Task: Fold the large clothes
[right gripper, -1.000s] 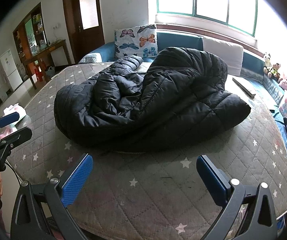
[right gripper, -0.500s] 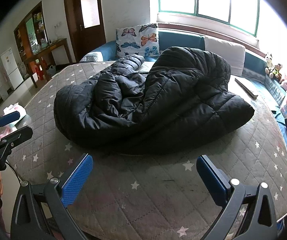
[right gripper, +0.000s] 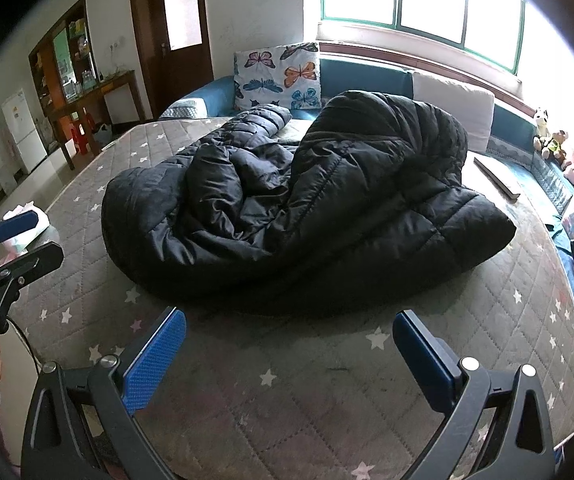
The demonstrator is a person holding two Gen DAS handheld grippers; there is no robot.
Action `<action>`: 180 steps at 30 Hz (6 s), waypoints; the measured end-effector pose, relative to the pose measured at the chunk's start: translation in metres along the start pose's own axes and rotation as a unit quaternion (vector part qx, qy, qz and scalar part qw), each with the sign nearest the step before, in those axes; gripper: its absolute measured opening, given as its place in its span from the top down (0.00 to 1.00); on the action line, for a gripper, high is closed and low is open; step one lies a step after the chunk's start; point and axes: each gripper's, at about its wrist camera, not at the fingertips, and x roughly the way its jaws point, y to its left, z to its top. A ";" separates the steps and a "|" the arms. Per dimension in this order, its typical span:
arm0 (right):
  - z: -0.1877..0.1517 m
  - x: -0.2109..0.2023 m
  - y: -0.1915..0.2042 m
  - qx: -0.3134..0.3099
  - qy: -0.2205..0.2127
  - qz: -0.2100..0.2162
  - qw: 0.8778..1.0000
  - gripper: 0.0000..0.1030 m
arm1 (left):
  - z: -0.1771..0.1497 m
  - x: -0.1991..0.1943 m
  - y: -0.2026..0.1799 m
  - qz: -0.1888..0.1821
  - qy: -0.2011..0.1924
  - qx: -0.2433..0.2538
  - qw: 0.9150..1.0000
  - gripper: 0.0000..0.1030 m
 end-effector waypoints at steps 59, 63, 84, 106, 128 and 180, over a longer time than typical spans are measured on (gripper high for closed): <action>-0.003 -0.063 -0.092 0.098 -0.012 -0.011 0.995 0.54 | -0.035 0.049 -0.021 -0.281 0.093 0.193 0.935 0.46; -0.048 -0.053 -0.109 0.144 0.056 0.003 0.988 0.53 | -0.058 0.041 -0.025 -0.280 0.112 0.214 0.929 0.46; 0.024 -0.021 -0.106 0.053 0.057 0.009 0.997 0.47 | -0.004 0.079 -0.090 -0.332 0.129 0.164 0.920 0.43; 0.088 0.138 -0.114 0.000 0.157 -0.004 0.988 0.47 | 0.051 0.110 -0.040 -0.272 0.113 0.092 0.951 0.41; 0.028 0.141 -0.168 0.024 0.171 -0.128 0.977 0.46 | 0.044 0.180 -0.023 -0.182 0.231 0.063 0.954 0.41; 0.155 0.199 -0.148 0.053 0.072 -0.001 0.996 0.85 | 0.146 0.252 0.084 -0.022 0.081 -0.083 0.993 0.81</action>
